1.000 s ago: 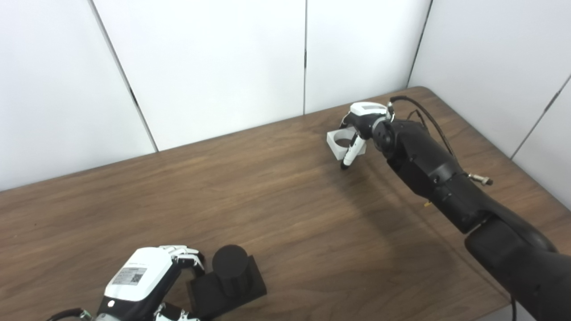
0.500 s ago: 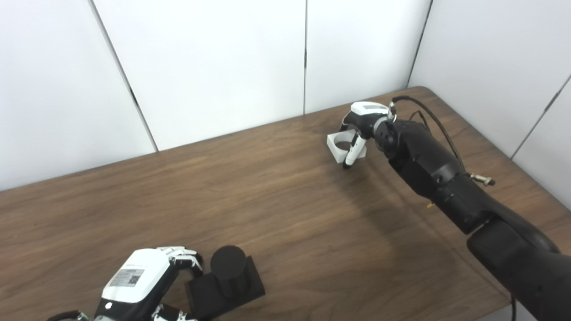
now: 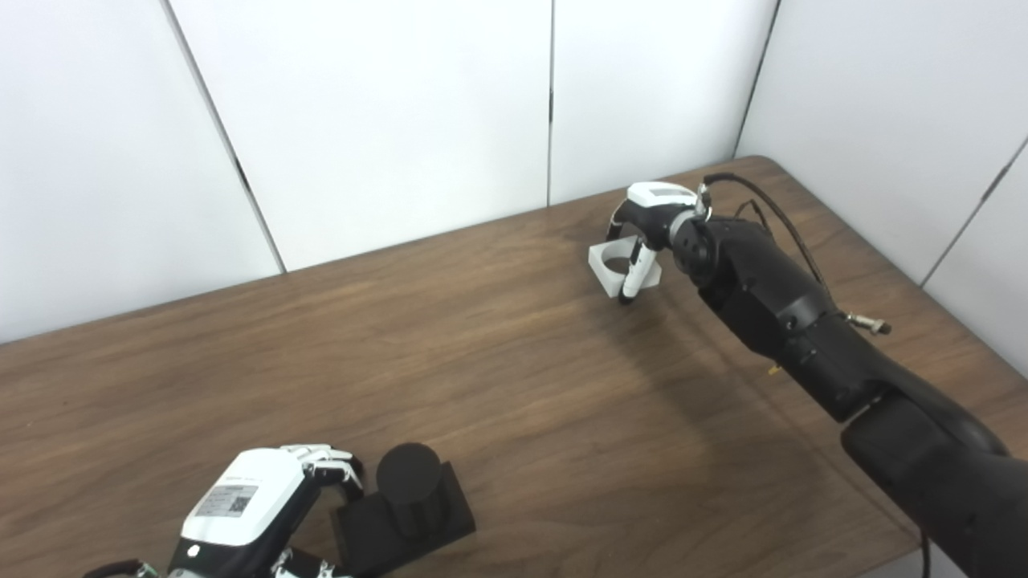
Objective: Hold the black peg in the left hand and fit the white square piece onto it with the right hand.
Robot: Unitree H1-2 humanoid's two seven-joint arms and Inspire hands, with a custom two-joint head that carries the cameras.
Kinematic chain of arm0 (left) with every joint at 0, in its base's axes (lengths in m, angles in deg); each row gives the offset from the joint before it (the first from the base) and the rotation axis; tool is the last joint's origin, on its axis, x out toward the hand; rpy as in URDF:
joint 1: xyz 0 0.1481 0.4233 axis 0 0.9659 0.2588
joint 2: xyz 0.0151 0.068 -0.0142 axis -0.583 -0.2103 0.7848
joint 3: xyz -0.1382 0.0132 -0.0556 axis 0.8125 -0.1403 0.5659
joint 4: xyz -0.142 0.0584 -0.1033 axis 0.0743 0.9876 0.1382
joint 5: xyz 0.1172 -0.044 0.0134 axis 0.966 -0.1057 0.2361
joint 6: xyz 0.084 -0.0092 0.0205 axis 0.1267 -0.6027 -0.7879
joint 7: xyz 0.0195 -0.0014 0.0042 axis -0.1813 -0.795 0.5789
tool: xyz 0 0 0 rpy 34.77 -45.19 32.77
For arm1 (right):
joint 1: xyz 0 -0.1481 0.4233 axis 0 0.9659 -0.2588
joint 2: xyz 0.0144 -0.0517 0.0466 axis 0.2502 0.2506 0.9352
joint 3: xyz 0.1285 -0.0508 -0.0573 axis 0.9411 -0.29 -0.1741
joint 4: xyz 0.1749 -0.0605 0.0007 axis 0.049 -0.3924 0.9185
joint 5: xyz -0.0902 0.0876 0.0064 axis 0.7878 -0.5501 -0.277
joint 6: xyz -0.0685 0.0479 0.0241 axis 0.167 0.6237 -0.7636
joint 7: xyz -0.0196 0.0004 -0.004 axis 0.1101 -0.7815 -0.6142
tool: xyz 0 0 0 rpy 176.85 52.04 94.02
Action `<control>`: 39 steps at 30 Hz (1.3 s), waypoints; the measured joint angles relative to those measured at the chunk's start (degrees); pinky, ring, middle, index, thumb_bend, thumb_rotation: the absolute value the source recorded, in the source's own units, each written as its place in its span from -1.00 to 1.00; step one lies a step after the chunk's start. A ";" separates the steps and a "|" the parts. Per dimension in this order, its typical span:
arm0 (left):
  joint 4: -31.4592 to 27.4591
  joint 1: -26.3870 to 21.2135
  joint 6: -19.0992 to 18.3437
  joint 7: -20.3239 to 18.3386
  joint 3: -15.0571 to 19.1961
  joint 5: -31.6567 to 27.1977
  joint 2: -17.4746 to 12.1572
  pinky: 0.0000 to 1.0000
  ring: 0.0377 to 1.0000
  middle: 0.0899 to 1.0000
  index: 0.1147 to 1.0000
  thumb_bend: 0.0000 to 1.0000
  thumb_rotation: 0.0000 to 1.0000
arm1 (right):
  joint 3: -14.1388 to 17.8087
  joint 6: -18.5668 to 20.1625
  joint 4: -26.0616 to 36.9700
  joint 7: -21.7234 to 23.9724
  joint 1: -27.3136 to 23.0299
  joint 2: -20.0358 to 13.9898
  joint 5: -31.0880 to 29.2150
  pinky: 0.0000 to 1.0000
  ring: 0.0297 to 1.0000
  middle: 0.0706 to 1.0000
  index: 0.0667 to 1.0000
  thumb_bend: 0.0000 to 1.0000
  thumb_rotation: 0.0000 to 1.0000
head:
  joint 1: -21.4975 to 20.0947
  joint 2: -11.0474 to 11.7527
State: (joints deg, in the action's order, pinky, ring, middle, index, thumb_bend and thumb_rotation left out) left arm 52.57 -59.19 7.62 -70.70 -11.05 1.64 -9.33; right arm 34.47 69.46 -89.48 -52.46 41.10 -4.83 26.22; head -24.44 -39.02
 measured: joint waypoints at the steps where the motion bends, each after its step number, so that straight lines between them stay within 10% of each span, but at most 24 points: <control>1: -0.02 0.01 0.00 -0.02 0.06 0.00 0.00 0.67 0.63 0.49 -0.16 0.03 -0.91 | 0.01 -0.05 0.00 -0.20 0.10 -0.01 -0.19 0.59 0.79 0.69 -0.09 0.05 -0.74 | 0.00 0.00; 15: -0.04 0.00 0.01 -0.12 0.14 0.07 0.02 0.66 0.63 0.49 -0.16 0.03 -0.91 | 1.01 -1.53 2.88 -1.49 2.69 -1.10 -3.87 0.72 0.75 0.61 -0.10 0.04 -0.74 | 1.67 -0.44; 39: -1.69 -1.35 -3.66 -3.16 -1.94 3.44 1.15 0.80 0.72 0.57 -0.15 0.02 -0.89 | -2.65 -1.33 51.49 22.98 5.65 -4.04 -2.86 0.67 0.65 0.56 -0.10 0.05 -0.73 | 12.48 -5.01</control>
State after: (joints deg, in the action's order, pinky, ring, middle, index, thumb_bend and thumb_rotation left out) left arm 50.88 -60.53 3.96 -73.86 -12.98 5.08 -8.18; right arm 31.82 68.13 -37.98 -29.47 46.75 -8.87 23.36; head -11.96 -44.03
